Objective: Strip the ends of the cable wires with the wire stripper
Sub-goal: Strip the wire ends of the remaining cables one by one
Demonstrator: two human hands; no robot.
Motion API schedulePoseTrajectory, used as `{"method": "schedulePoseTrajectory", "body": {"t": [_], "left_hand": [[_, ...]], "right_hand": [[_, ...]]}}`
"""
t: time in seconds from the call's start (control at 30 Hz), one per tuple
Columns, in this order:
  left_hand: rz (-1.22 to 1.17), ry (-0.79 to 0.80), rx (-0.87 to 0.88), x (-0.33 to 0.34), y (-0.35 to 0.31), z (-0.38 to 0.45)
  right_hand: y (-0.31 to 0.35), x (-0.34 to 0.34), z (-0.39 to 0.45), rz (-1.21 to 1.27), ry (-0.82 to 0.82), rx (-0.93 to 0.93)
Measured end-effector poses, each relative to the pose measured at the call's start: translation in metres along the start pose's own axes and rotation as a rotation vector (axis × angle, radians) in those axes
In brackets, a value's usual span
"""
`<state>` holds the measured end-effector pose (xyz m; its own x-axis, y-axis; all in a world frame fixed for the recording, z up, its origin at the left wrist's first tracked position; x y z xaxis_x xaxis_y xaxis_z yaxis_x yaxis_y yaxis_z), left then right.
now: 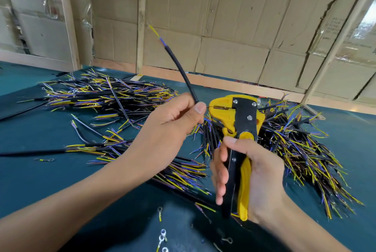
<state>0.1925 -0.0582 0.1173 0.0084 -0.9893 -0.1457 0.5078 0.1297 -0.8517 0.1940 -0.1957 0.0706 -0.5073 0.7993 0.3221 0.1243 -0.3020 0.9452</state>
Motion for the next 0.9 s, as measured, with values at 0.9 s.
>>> {"method": "schedulePoseTrajectory", "body": {"t": [0.9], "left_hand": [[-0.829,-0.157,-0.264,-0.002,0.021,0.003]], "right_hand": [[-0.005,0.004,0.004,-0.073,0.049,-0.163]]}}
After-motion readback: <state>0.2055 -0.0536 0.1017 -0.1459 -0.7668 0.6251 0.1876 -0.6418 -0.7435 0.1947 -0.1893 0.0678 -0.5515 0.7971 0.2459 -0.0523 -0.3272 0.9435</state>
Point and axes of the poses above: each hand's wrist, its own z-axis towards the middle knuckle, its own x-axis out of the palm, y = z × x, the point moved 7 cm from there along z, towards the middle knuckle, and after that the axes turned 2 degrees about y, right-handed, at the moved point
